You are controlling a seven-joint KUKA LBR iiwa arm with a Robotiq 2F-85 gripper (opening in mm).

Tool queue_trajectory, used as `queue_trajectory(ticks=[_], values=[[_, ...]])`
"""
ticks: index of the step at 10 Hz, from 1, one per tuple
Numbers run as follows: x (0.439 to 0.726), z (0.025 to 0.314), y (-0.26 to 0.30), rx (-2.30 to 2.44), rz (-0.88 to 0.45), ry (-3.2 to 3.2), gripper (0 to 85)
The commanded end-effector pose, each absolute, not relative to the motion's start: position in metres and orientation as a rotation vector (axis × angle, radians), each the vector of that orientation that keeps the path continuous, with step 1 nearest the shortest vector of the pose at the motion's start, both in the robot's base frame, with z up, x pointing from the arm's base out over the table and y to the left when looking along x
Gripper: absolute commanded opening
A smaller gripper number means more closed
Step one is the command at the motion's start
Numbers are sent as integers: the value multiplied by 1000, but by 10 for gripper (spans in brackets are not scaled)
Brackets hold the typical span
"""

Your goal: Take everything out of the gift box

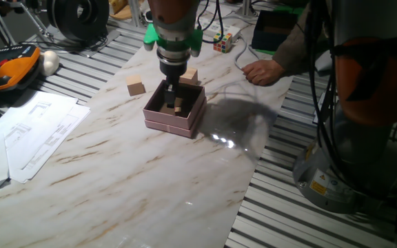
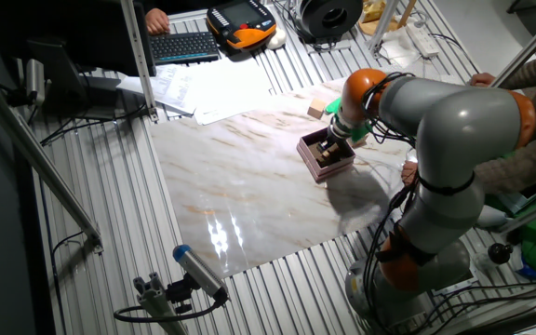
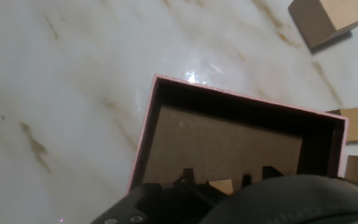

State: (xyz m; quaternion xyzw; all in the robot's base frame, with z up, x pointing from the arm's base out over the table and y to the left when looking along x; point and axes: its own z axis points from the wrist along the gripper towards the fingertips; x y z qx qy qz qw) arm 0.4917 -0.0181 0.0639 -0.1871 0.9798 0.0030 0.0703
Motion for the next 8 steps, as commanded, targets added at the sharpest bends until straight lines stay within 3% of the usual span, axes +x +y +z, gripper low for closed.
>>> queue_trajectory(ticks=[1, 2, 5, 6, 8], values=[[491, 58, -17, -557, 20, 2944, 510], [490, 53, -16, -543, 26, 2947, 680], [490, 47, -20, -551, 27, 2943, 680], [489, 46, -22, -558, 28, 2941, 510], [488, 44, -22, -560, 28, 2933, 510]])
